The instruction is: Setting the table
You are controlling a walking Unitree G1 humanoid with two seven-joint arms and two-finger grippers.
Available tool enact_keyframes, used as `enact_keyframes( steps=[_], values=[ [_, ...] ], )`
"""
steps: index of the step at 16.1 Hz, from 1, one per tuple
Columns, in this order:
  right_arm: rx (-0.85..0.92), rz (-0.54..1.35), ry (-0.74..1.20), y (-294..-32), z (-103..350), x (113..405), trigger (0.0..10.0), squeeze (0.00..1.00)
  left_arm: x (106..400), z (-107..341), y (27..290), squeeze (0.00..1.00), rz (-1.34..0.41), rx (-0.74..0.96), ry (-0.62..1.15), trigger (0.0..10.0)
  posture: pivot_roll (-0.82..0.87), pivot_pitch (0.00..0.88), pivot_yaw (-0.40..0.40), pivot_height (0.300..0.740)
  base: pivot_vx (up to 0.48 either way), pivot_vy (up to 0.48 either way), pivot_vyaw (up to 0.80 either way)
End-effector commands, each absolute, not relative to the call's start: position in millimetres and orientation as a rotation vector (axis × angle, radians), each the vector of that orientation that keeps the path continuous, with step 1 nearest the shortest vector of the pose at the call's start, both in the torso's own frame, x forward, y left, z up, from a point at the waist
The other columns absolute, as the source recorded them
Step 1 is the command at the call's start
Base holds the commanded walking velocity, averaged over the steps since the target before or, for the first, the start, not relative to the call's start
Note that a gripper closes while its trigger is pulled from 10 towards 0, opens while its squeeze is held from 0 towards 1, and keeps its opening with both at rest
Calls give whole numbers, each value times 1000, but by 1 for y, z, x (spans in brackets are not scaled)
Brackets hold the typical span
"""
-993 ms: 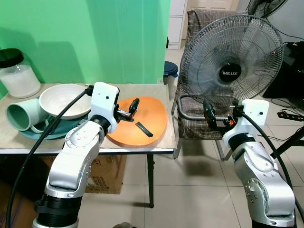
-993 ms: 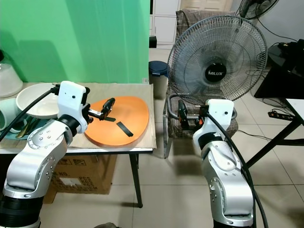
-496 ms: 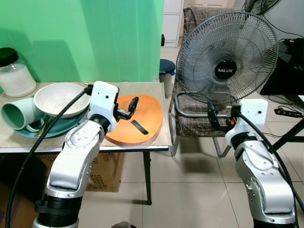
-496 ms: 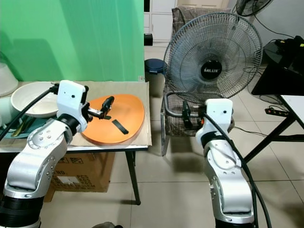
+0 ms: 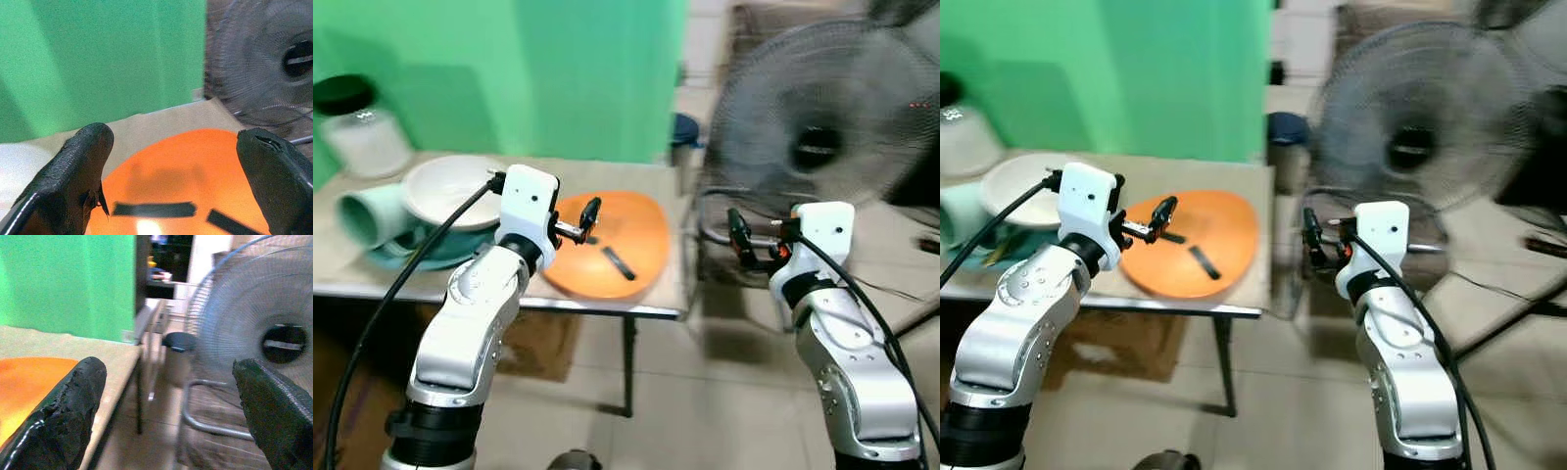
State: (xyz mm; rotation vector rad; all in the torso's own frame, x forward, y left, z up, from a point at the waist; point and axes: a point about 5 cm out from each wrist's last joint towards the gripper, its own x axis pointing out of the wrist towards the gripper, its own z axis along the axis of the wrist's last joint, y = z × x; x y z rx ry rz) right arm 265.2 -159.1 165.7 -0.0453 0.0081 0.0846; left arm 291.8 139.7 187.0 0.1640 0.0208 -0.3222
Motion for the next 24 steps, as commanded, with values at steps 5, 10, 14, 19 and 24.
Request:
enact_keyframes(
  steps=[5, 10, 14, 19, 24],
  values=[
    [-39, 116, -17, -158, 170, 265, 10000, 0, 291, 189, 141, 0, -332, 162, 20, 10000, 64, 0, -5, 740, 96, 0, 0],
    [-38, 117, -12, -157, 170, 266, 10000, 0, 290, 187, 140, 0, -341, 162, 27, 10000, 58, 0, 0, 740, 250, 0, 785],
    [-23, 65, -26, -164, 171, 266, 10000, 0, 290, 184, 142, 0, -338, 153, 31, 10000, 53, 0, -8, 740, 296, 0, 0],
    [-31, 65, -17, -167, 171, 267, 10000, 0, 289, 181, 146, 0, -315, 143, 35, 10000, 45, 0, -19, 740, 312, 0, 0],
    [-31, 70, -18, -166, 171, 267, 10000, 0, 288, 181, 144, 0, -313, 149, 26, 10000, 47, 0, -22, 740, 182, 0, 0]
  ],
)
